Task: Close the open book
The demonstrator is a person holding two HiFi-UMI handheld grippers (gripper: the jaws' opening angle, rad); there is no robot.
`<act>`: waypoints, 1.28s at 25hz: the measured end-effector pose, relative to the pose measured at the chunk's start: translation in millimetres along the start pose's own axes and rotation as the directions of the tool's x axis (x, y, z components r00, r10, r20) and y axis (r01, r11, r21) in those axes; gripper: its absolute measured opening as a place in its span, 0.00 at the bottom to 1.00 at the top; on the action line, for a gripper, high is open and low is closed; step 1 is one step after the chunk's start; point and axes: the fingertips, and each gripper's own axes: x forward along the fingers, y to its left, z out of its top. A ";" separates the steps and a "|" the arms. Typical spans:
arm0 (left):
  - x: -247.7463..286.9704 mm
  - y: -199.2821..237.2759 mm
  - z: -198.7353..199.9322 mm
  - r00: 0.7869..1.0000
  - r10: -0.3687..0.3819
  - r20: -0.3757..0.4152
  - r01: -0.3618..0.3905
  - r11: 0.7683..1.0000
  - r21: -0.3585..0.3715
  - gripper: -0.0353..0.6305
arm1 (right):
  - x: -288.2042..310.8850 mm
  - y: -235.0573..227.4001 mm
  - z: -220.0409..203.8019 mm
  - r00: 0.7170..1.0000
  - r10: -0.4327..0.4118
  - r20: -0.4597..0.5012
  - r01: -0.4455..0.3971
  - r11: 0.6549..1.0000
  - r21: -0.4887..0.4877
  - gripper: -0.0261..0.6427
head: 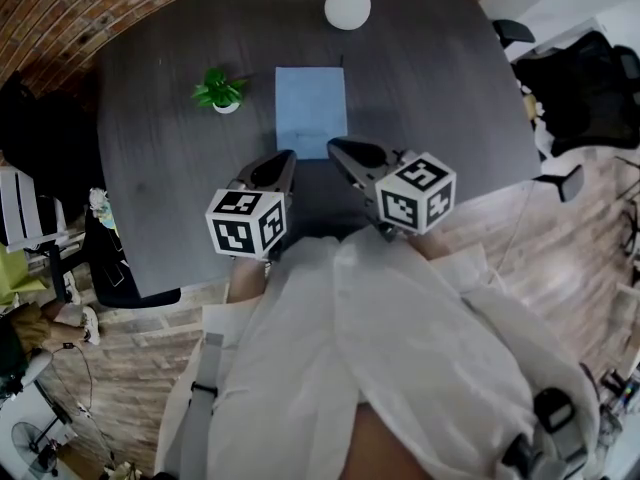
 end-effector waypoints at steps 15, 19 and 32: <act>-1.5 3.1 -2.1 1.000 -0.001 0.001 0.001 1.000 -0.027 0.06 | 0.3 1.4 -4.6 1.000 0.009 -0.019 -0.010 1.000 -0.012 0.04; -1.4 2.4 -2.6 1.000 -0.011 0.006 0.011 0.999 -0.039 0.06 | -0.1 1.5 -4.5 1.000 0.009 -0.017 -0.009 1.000 -0.014 0.04; -2.0 1.4 -6.5 1.000 -0.021 0.005 0.022 0.998 -0.055 0.06 | -0.2 -0.8 -8.7 1.000 -0.001 -0.028 0.000 1.000 -0.027 0.04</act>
